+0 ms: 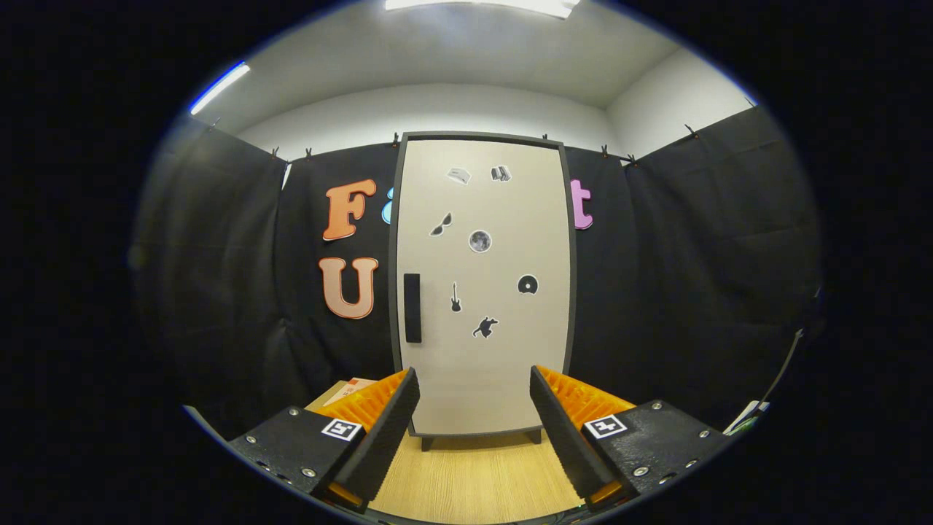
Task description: Open the shoe cabinet door, grab the shoes and put them into the shoe cabinet, then close the shoe cabinet door.
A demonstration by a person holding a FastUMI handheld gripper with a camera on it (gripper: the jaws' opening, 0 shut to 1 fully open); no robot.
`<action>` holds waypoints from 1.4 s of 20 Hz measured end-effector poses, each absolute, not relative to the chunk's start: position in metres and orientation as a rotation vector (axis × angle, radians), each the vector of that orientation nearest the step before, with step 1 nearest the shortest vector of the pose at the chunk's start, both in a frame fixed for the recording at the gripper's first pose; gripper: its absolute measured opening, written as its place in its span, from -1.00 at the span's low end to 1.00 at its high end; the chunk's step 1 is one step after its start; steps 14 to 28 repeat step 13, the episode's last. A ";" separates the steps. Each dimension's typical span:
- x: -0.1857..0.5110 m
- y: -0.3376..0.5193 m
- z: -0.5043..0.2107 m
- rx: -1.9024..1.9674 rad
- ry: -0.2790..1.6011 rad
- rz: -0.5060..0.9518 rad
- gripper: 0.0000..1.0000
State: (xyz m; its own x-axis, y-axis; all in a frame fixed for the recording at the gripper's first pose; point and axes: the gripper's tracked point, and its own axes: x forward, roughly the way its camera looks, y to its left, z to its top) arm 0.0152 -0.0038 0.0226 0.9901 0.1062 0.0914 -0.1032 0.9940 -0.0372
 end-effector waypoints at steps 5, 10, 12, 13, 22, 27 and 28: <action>0.006 -0.006 0.031 -0.034 -0.094 0.115 0.90; 0.007 -0.005 0.026 -0.029 -0.081 0.116 0.90; 0.007 -0.004 0.027 -0.030 -0.082 0.118 0.90; 0.007 -0.005 0.022 -0.029 -0.085 0.117 0.90; 0.007 -0.005 0.022 -0.029 -0.085 0.117 0.90; 0.007 -0.005 0.022 -0.029 -0.085 0.117 0.90; 0.007 -0.005 0.022 -0.029 -0.085 0.117 0.90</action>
